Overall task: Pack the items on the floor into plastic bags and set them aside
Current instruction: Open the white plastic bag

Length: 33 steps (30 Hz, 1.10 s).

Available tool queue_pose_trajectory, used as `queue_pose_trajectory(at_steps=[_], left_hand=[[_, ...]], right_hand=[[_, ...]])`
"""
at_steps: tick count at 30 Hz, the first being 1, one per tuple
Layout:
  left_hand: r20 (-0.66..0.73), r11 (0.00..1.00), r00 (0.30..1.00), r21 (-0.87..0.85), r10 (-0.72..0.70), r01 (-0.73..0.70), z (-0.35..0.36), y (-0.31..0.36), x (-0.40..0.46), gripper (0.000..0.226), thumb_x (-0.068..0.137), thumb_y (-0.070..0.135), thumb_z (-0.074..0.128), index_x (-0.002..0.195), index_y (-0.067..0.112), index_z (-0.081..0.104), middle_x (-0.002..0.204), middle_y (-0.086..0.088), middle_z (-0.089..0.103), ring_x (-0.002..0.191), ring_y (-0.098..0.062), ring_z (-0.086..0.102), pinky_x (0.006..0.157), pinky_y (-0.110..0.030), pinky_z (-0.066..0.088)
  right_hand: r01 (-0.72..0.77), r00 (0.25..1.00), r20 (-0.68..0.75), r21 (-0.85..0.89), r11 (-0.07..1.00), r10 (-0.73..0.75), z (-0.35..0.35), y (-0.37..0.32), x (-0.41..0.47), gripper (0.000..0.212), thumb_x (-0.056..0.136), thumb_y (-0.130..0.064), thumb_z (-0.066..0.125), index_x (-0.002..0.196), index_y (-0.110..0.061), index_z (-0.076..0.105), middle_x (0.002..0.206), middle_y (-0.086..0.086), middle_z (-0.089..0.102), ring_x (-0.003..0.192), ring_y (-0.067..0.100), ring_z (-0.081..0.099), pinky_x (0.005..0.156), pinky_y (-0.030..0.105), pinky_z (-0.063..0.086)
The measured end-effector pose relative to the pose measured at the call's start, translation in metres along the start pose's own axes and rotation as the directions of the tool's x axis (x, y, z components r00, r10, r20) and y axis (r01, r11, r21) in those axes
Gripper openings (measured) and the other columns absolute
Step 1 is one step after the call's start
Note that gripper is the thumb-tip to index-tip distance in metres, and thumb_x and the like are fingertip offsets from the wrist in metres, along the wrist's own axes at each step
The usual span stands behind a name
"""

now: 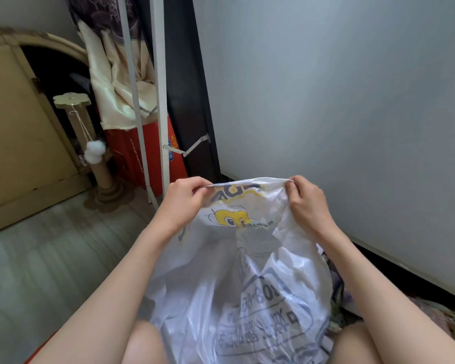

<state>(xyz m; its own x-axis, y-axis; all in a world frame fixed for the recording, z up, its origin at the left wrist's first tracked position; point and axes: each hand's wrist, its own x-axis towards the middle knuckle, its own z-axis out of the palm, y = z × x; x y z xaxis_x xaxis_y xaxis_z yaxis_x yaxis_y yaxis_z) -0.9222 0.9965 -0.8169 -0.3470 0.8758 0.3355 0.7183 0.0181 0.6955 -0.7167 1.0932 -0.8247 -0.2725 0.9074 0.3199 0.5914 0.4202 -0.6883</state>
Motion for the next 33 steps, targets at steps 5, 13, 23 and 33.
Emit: queue_pose_trajectory(at_steps=[5,13,23,33], left_hand=[[0.219,0.865,0.948,-0.4,-0.229,0.301,-0.004,-0.001,-0.002,0.018,0.089,0.023,0.057,0.091,0.013,0.072,0.083,-0.003,0.072,0.078,-0.014,0.067,0.075,-0.029,0.053],[0.297,0.867,0.939,-0.404,-0.175,0.29,0.003,0.008,-0.001,0.015,0.086,0.024,0.061,0.085,0.014,0.073,0.084,-0.013,0.072,0.078,-0.019,0.065,0.078,-0.038,0.052],[0.195,0.989,0.98,0.147,-0.032,0.003,0.003,-0.01,-0.001,0.024,0.08,0.039,0.065,0.099,0.026,0.062,0.1,0.008,0.054,0.097,-0.012,0.046,0.081,-0.025,0.039],[0.305,0.888,0.91,-0.276,-0.282,0.367,-0.017,-0.007,-0.004,0.016,0.088,0.029,0.06,0.083,0.02,0.072,0.073,0.001,0.07,0.065,-0.009,0.061,0.063,-0.023,0.046]], right_hand=[[-0.001,0.982,0.188,-0.031,1.0,0.006,-0.002,0.017,0.0,0.016,0.093,-0.013,0.044,0.088,-0.013,0.059,0.081,0.003,0.058,0.085,0.024,0.052,0.068,0.027,0.029],[0.278,0.914,0.258,0.165,0.946,-0.314,0.025,-0.028,-0.022,0.011,0.087,-0.012,0.06,0.096,-0.011,0.066,0.082,-0.003,0.064,0.075,0.016,0.061,0.072,0.026,0.047],[-0.069,0.995,-0.066,0.108,0.992,0.077,0.021,-0.009,-0.002,0.025,0.093,-0.014,0.043,0.071,-0.007,0.052,0.065,0.006,0.051,0.074,0.026,0.046,0.062,0.03,0.027],[-0.076,0.991,0.122,0.169,0.983,0.056,-0.007,0.015,0.007,0.039,0.093,-0.019,0.05,0.06,0.001,0.046,0.056,0.005,0.034,0.048,0.008,0.025,0.048,0.026,0.022]])
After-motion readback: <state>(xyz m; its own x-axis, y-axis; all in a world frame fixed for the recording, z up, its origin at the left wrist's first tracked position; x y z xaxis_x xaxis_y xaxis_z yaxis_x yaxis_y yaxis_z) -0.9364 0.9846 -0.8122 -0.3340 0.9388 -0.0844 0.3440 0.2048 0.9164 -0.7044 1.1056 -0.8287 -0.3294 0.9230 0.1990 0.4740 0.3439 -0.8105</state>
